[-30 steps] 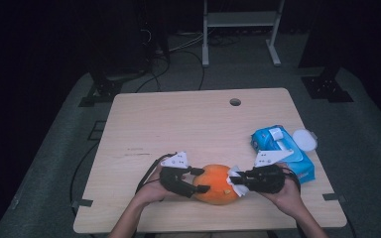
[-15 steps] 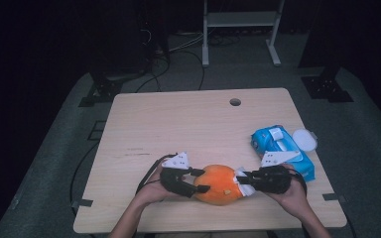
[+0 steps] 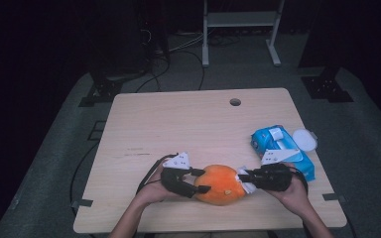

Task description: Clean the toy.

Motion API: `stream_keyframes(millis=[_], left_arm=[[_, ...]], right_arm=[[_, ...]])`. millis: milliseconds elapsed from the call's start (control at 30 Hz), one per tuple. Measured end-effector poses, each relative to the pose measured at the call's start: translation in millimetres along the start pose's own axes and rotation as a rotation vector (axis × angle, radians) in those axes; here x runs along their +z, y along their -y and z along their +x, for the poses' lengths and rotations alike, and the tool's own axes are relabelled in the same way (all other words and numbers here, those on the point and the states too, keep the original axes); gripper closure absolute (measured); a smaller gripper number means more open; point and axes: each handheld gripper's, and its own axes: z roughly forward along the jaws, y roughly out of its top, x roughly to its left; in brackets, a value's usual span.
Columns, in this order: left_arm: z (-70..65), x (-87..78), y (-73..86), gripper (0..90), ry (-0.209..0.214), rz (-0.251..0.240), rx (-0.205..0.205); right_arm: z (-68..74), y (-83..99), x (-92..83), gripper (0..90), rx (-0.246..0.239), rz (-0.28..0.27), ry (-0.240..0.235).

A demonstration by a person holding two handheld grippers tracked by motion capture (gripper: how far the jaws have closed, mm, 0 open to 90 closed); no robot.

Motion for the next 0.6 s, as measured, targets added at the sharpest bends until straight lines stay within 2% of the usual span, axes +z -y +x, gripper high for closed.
stream_keyframes(millis=[100,167,267,300,367,433,500,600], left_arm=[[-2.7,3.5,-3.3,38.4,-0.008,0.007,0.011],[-4.6,6.8,-4.9,38.3,-0.005,0.012,0.019],[-6.3,6.2,-7.2,34.7,-0.016,0.02,0.025],[-5.8,4.1,-8.0,31.3,-0.018,0.011,0.018],[-4.9,0.5,-9.2,27.6,-0.019,0.002,-0.012],[-4.2,0.9,-8.3,25.7,-0.027,0.017,-0.022],[-3.7,6.0,-5.7,26.2,-0.024,0.025,-0.032],[-4.0,9.3,-7.1,34.0,-0.042,0.05,-0.026]], right_arm=[[3.9,-6.8,-1.2,79.1,-0.014,-0.023,-0.004],[11.1,-17.1,0.5,79.1,-0.033,-0.057,-0.042],[20.4,-26.6,7.5,79.1,-0.082,-0.041,-0.039],[19.7,-25.6,9.5,79.1,-0.083,-0.035,-0.037],[13.5,-20.5,9.6,79.0,-0.051,-0.04,-0.049],[6.7,-15.4,5.6,79.0,-0.026,-0.05,-0.042],[2.9,-13.0,0.6,79.0,-0.006,-0.056,-0.029],[8.7,-17.0,1.1,79.0,-0.028,-0.051,-0.019]])
